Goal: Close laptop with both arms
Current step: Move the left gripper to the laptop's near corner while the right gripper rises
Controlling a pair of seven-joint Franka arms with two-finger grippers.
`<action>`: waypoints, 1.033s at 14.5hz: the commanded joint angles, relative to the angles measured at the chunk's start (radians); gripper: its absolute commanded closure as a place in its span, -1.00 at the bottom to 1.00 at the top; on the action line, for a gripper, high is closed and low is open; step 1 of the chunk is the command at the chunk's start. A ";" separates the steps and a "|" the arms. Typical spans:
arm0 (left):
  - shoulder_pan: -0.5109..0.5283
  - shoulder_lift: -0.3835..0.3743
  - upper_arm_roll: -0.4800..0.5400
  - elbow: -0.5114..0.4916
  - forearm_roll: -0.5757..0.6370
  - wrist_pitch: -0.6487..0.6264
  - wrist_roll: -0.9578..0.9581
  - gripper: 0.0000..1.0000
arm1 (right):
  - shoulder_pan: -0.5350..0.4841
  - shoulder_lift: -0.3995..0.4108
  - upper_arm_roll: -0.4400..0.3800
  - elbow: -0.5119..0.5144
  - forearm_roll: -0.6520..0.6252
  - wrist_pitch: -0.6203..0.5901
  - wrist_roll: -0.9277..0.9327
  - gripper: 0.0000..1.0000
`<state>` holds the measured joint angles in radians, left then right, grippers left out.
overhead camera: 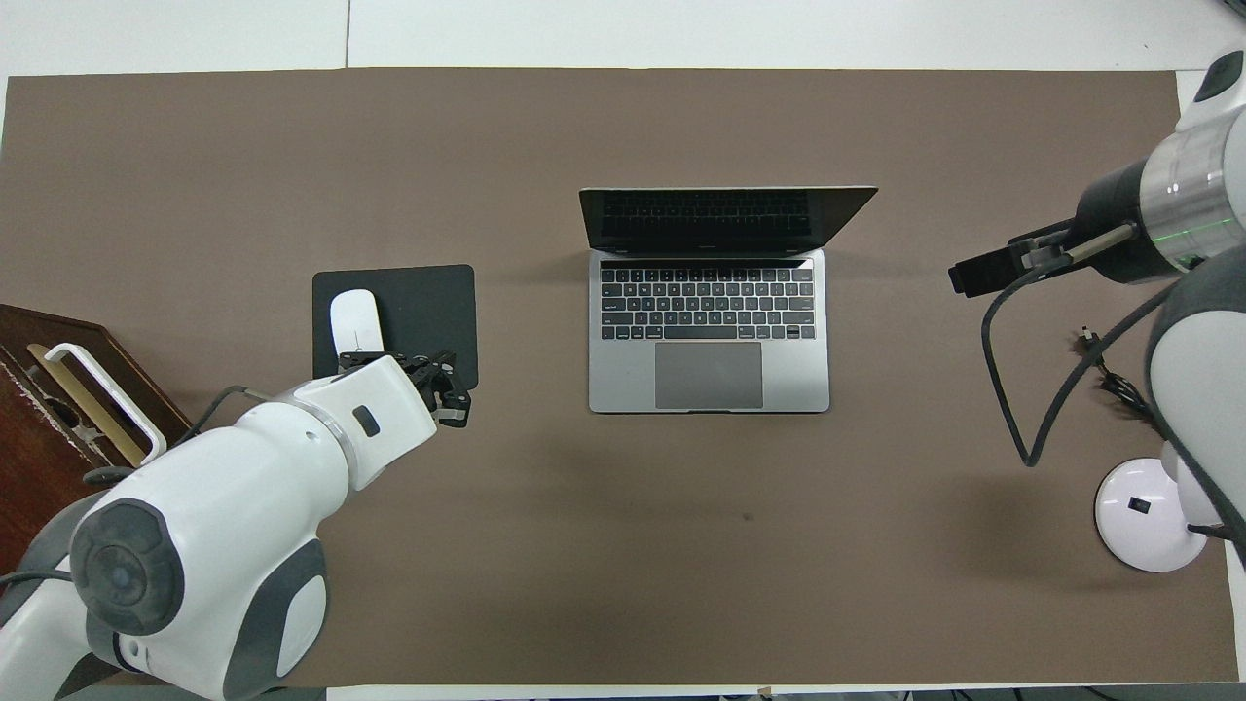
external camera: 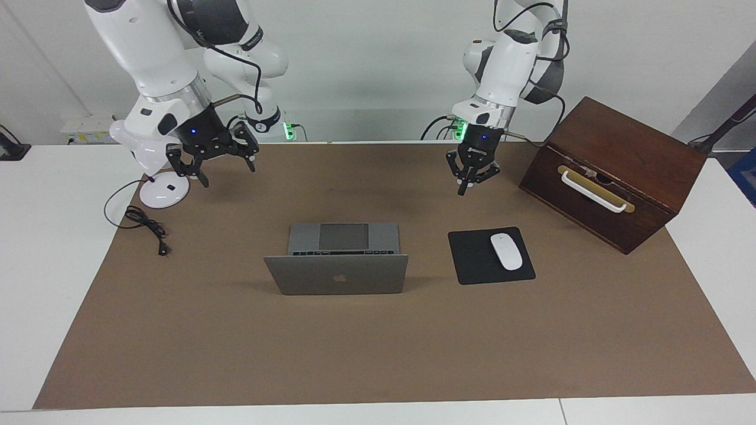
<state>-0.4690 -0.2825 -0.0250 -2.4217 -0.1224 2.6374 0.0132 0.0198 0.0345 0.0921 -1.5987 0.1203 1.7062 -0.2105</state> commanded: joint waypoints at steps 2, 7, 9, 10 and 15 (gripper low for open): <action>-0.071 0.043 0.014 -0.050 -0.023 0.154 -0.002 1.00 | -0.009 0.019 0.029 -0.007 -0.004 0.052 -0.023 -0.02; -0.134 0.158 0.014 -0.074 -0.023 0.360 -0.004 1.00 | -0.011 0.042 0.032 0.025 -0.024 0.066 -0.033 0.84; -0.169 0.196 0.014 -0.076 -0.023 0.427 -0.004 1.00 | -0.009 0.082 0.031 0.075 -0.025 0.055 -0.038 0.87; -0.180 0.213 0.014 -0.074 -0.023 0.453 -0.004 1.00 | -0.009 0.105 0.032 0.103 -0.028 0.052 -0.040 0.97; -0.200 0.258 0.014 -0.070 -0.022 0.530 -0.002 1.00 | 0.020 0.260 0.038 0.252 -0.044 0.050 -0.043 1.00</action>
<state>-0.6350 -0.0510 -0.0244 -2.4889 -0.1248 3.1076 0.0054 0.0215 0.2088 0.1188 -1.4427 0.1014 1.7703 -0.2392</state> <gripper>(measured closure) 0.991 0.991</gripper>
